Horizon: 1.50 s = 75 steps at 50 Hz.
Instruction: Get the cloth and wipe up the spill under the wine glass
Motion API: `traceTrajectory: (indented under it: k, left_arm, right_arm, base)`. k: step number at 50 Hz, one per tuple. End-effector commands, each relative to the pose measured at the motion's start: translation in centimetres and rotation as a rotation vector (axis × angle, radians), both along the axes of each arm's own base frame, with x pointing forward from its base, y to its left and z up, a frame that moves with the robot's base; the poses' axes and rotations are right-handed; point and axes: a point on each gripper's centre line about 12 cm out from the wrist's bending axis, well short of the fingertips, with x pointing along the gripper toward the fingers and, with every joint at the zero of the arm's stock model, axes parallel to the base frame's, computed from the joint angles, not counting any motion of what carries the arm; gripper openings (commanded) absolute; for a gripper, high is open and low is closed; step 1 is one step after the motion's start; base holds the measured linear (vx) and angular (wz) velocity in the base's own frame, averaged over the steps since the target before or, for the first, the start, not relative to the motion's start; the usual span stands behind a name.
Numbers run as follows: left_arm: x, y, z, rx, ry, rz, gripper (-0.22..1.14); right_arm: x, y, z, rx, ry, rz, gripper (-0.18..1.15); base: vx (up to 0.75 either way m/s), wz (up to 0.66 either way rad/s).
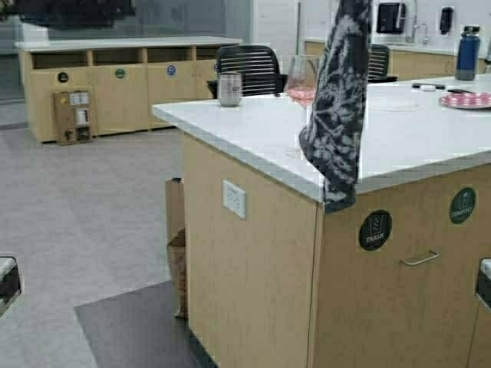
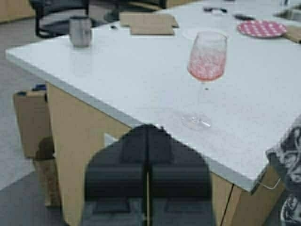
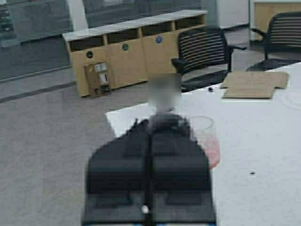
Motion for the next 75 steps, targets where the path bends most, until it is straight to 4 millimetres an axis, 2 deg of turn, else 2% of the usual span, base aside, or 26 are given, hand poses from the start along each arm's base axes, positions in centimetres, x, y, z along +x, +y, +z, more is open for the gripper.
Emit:
traceTrajectory:
  k: [1,19,41,50,56,67,75]
  left_arm:
    - [0.9,-0.6,-0.8,0.005,-0.017,-0.016,0.02]
    - [2.8,-4.3,-6.5,0.041,0.021,-0.111,0.02]
    - [6.4,-5.6,-11.2,0.048,0.061,-0.115,0.03]
    - [6.6,-5.7,-13.1,0.044,0.074,-0.119,0.06]
    - [6.3,-5.7,-13.7,0.044,0.061,-0.122,0.17]
    - [5.4,-5.4,-14.6,0.045,0.080,-0.123,0.49]
    - [4.8,-5.1,-15.7,0.044,0.088,-0.124,0.81]
  right_arm:
    - [-1.1,-0.6,1.7,-0.007,-0.060,-0.009,0.07]
    - [-1.9,-1.2,1.3,-0.056,-0.062,-0.025,0.07]
    - [-1.5,-0.6,2.8,-0.157,-0.128,-0.020,0.07]
    - [-1.4,-0.8,2.8,-0.195,-0.135,-0.032,0.07]
    - [-1.5,-0.9,2.5,-0.198,-0.129,-0.031,0.07]
    - [-1.4,-1.1,2.5,-0.200,-0.125,-0.038,0.07]
    - [-1.5,-1.2,2.1,-0.206,-0.117,-0.039,0.07]
  base:
    - [0.19,-0.08]
    - [0.19,-0.04]
    - [0.15,-0.09]
    - [0.15,-0.21]
    - [0.15,-0.19]
    - [0.15,-0.16]
    - [0.13,-0.12]
